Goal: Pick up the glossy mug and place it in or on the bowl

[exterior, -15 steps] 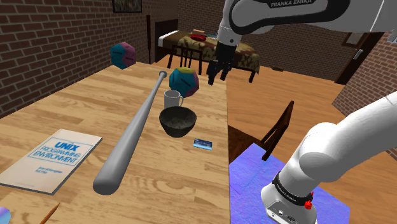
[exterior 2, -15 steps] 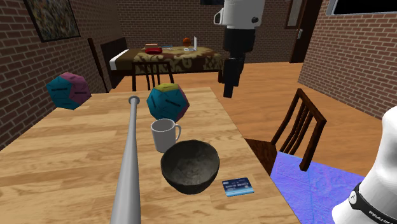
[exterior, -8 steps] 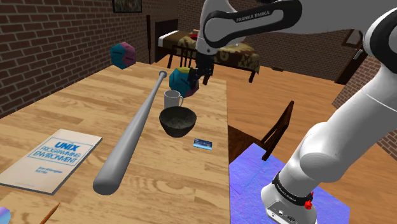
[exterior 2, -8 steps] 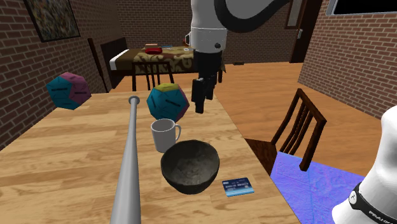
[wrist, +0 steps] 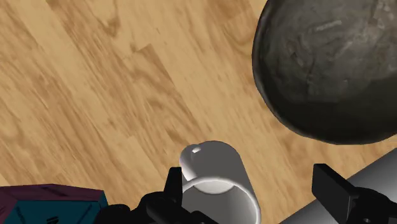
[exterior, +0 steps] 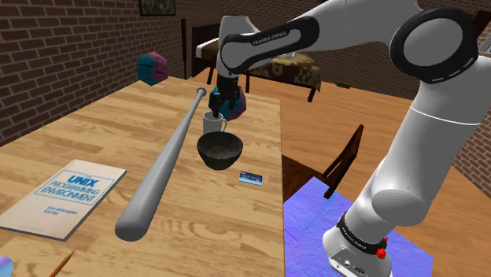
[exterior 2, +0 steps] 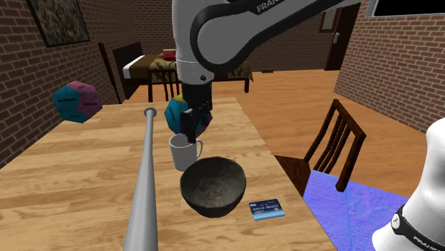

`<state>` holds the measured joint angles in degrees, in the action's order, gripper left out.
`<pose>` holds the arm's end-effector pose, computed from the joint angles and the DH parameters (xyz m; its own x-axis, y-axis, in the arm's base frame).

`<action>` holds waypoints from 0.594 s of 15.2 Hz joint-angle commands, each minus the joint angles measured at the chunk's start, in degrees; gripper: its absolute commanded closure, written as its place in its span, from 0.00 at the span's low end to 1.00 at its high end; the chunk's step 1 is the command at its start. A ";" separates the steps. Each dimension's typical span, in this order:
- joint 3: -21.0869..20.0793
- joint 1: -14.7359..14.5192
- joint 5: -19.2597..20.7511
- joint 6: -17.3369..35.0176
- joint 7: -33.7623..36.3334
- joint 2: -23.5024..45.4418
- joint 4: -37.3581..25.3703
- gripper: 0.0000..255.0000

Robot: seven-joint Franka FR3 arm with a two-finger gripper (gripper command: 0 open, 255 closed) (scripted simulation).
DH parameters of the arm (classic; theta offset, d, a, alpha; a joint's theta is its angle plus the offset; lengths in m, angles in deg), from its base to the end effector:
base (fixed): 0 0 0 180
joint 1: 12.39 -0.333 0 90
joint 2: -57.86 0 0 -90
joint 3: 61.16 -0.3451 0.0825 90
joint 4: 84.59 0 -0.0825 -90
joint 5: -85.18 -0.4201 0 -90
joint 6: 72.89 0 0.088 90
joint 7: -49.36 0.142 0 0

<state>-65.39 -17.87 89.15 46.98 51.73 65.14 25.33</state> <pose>0.6236 0.1000 0.4088 0.9858 0.1607 0.0483 0.1583 -0.9861 0.0503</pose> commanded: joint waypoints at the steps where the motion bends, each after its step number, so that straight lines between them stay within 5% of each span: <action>1: -0.33 -0.59 0.84 0.34 0.63 4.66 -4.36 0.00; 5: -0.54 -1.82 2.48 0.58 1.38 13.61 -13.08 0.00; 9: -0.42 -1.89 2.74 2.45 1.52 15.21 -12.82 0.00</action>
<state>-65.84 -19.73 91.82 48.87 53.17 79.96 12.37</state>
